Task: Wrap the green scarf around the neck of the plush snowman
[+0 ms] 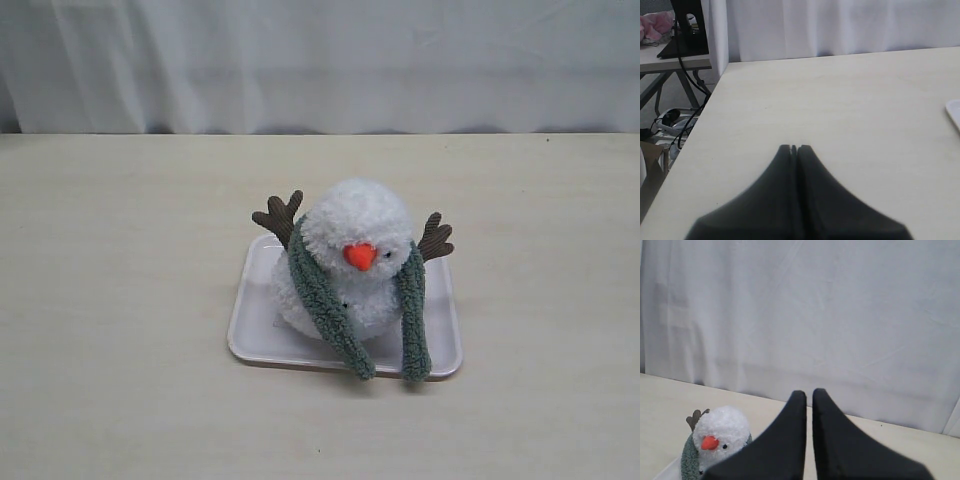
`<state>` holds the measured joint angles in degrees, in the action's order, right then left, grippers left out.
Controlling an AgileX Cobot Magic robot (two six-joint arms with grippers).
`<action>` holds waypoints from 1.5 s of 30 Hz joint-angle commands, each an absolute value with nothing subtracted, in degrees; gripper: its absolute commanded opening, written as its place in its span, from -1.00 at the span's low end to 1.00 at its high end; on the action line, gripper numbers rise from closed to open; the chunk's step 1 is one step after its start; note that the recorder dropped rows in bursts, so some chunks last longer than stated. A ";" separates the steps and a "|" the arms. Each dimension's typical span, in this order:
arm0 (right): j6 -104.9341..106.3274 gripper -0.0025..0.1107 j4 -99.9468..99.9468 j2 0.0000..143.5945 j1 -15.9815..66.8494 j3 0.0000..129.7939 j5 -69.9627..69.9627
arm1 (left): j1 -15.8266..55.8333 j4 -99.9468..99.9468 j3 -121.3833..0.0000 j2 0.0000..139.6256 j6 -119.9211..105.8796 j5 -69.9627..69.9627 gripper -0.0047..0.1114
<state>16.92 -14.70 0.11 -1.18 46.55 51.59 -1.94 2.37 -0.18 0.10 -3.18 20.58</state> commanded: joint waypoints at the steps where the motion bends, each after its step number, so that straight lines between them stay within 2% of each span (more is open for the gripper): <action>1: 16.67 -0.88 -14.71 0.00 -1.26 46.63 51.26 | -2.01 2.26 0.00 0.00 -2.99 19.82 -0.92; 24: 16.67 -0.88 -14.47 0.00 -1.30 43.90 47.79 | -2.01 2.26 0.00 0.00 -2.99 19.83 -0.92; 28: 16.67 -0.88 -10.06 0.00 -1.30 43.85 37.70 | -2.01 2.26 0.00 0.00 -2.99 19.83 -0.92; 34: 16.67 -0.88 -7.73 0.00 -1.30 43.85 12.75 | -2.01 2.26 0.00 0.00 -2.99 19.83 -0.92; 38: 16.67 -0.88 2.87 0.00 -1.30 43.85 -1.65 | -2.01 2.26 0.00 0.00 -2.99 19.83 -0.92; 45: 16.67 -0.88 3.00 0.00 -1.30 42.60 -6.79 | -2.01 2.26 0.00 0.00 -2.99 19.72 -0.92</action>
<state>16.92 2.64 0.11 -1.18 43.86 -5.86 -1.94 2.37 -0.18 0.10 -3.18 20.58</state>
